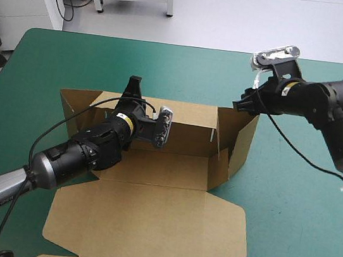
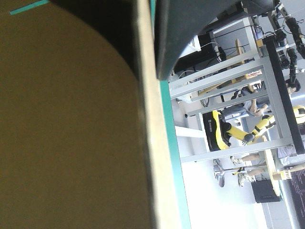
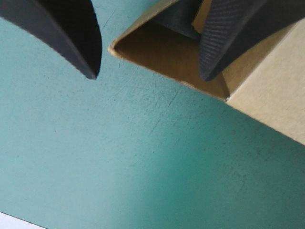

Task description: Fold the box

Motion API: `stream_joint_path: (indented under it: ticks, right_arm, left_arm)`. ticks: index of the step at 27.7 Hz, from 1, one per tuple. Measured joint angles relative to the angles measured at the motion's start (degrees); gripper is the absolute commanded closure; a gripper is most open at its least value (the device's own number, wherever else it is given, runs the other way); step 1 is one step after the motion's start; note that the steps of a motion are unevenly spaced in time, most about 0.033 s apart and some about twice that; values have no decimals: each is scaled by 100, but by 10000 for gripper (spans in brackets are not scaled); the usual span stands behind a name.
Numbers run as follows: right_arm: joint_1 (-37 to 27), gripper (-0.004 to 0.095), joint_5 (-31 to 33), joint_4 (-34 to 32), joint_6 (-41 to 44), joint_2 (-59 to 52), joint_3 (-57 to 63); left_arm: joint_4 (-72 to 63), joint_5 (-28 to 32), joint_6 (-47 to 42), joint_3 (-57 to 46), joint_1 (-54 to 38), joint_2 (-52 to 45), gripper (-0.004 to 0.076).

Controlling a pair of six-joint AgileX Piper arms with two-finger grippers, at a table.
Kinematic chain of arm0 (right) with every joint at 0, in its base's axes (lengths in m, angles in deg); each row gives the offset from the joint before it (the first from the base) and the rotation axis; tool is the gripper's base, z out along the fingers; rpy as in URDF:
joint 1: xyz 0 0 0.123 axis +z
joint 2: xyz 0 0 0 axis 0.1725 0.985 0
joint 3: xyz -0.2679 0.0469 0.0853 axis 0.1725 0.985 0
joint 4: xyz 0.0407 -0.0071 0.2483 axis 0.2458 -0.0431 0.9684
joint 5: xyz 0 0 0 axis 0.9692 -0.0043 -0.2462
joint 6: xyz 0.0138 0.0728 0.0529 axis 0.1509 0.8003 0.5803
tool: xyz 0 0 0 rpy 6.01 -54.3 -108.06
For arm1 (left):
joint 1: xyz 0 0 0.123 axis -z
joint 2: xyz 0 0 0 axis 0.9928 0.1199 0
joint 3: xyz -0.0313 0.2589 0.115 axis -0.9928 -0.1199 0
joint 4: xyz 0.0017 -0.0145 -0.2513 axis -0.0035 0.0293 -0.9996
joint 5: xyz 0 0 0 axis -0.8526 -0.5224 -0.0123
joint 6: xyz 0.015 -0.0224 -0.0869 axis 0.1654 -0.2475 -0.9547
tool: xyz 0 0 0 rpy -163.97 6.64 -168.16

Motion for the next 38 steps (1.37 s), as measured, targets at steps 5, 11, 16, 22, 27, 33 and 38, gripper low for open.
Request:
stream_joint_path:
  ticks: [5, 11, 16, 22, 27, 33, 38]
  right_arm:
    - [-73, 360, 227, 115, -286, 943, -839]
    - [-73, 360, 1208, 160, -476, 2197, -2348]
    - [-73, 360, 1553, 241, -519, 2838, -2963]
    - [-73, 435, 1591, 326, -592, 2895, -2950]
    - [-73, 455, 1585, 331, -750, 2709, -2523]
    - [-73, 455, 1377, 274, -921, 2204, -1653]
    - [-78, 453, 1275, 213, -1008, 1659, -1181]
  left_arm:
    - [2, 0, -13, 0, 0, 0, 731]
    - [18, 2, -26, -7, 0, 0, 731]
    - [18, 6, -32, -7, 0, -1, 731]
    - [76, 12, -44, -25, 0, -1, 731]
    - [124, 30, -55, -49, 0, -1, 731]
    - [126, 61, -55, -49, 0, -7, 731]
    - [122, 132, -55, -59, 5, -7, 731]
